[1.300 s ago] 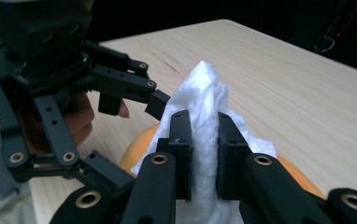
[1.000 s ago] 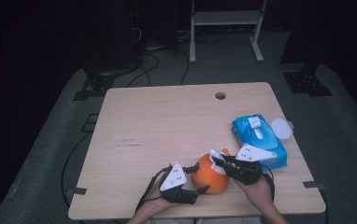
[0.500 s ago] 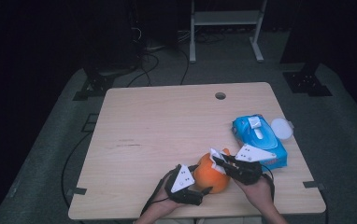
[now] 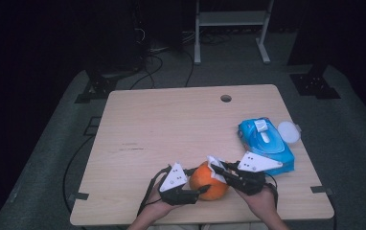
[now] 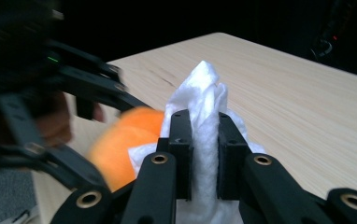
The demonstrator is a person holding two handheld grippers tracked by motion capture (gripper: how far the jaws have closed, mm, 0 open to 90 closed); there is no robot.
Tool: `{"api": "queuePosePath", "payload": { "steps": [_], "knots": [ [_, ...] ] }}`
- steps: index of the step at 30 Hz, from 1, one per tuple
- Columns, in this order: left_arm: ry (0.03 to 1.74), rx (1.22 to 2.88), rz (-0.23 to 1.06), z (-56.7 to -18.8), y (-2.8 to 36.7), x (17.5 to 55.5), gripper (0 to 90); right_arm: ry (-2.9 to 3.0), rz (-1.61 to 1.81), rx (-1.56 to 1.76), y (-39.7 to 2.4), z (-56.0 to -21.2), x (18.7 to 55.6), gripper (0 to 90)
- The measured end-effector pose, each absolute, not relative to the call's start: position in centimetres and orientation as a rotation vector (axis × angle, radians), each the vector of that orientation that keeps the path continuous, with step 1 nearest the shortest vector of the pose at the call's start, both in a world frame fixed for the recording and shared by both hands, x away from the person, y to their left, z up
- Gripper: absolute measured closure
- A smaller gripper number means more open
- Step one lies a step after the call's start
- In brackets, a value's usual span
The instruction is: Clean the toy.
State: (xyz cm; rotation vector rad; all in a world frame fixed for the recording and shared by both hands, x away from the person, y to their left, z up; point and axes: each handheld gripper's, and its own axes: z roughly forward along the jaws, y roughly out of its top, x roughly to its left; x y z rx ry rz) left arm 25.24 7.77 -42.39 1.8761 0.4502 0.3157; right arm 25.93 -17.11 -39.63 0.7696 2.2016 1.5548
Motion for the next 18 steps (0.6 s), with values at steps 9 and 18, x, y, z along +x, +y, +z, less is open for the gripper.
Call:
{"api": "queuePosePath", "payload": {
  "steps": [9, 18],
  "knots": [
    [0.493, 1.820, 0.279, -44.5, 6.8, 26.0, 22.1, 2.212, 1.593, 0.763, -16.9, -39.4, 25.7, 78.9],
    [0.536, 1.830, 0.241, -43.1, 7.0, 26.0, 40.7, 2.191, 1.548, 0.806, -17.8, -40.2, 26.7, 79.0]
  ]
}}
